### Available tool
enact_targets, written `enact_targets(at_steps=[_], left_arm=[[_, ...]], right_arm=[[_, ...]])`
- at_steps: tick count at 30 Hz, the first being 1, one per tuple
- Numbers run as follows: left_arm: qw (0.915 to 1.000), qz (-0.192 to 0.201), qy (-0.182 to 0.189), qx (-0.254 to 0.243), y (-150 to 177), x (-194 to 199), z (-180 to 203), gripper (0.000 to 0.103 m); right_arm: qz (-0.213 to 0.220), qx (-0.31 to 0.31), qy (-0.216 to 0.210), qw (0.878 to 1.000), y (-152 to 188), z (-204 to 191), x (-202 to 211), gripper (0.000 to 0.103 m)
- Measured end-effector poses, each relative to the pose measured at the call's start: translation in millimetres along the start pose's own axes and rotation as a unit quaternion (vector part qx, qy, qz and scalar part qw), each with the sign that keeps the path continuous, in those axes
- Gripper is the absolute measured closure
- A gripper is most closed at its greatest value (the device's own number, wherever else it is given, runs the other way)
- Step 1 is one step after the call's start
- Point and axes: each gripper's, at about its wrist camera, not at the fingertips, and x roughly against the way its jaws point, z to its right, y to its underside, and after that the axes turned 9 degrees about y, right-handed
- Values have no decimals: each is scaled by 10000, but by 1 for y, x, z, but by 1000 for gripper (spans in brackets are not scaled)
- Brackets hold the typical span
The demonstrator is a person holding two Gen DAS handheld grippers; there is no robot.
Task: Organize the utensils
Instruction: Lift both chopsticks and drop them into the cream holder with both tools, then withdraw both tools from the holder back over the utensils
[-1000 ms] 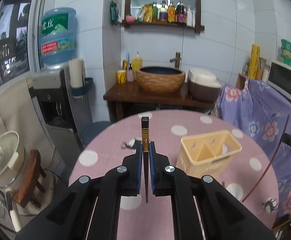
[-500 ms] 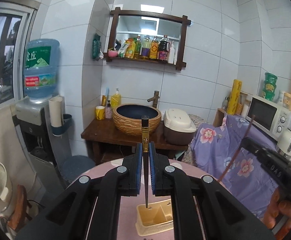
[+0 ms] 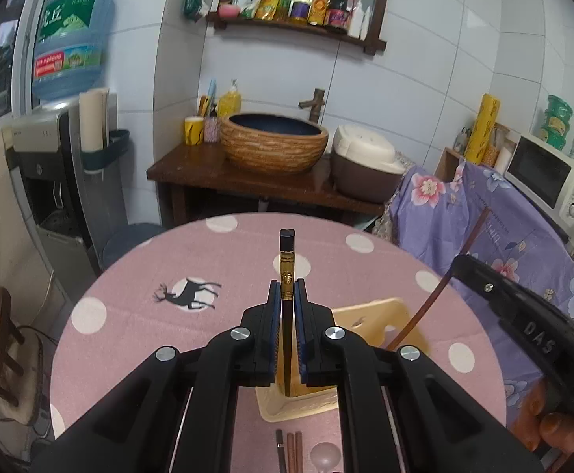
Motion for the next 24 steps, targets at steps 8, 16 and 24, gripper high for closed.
enact_targets(at_steps=[8,16,24], left_arm=[[9996,-245,-61,148,12,-17,-12,95],[9999,-45,-100,-97,14,-4,-4,87],[9982,519,-236,-182,34,40,-7,37]], right_arm=[[40,16,83,10000,6,-2,-3,97],[133,232,127,9996,12,-7,3,96],[387,158,14,9991,33,4,29,58]])
